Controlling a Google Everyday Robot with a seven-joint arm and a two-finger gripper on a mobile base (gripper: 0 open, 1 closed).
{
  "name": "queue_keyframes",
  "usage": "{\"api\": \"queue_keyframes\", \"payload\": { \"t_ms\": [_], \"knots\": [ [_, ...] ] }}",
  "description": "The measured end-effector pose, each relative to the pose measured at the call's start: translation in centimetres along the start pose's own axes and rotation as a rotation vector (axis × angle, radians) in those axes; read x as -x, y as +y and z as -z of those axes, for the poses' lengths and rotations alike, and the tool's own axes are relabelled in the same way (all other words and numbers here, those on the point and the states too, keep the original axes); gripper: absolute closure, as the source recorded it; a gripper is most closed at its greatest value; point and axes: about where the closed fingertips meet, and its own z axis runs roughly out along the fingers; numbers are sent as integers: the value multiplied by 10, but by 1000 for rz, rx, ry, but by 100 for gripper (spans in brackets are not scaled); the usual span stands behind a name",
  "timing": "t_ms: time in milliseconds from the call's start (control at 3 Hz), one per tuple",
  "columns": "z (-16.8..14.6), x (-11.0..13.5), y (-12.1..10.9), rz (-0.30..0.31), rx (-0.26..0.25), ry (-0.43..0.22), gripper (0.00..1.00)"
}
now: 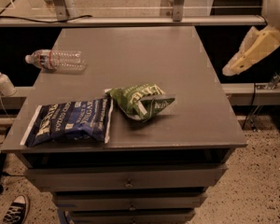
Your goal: Move green jalapeno chip bag near blue chip bag
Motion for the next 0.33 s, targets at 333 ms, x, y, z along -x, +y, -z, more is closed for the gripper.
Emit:
{"api": "queue_keyframes", "payload": {
  "t_ms": [333],
  "knots": [
    [6, 4, -6, 12, -16, 3, 0]
  ]
}}
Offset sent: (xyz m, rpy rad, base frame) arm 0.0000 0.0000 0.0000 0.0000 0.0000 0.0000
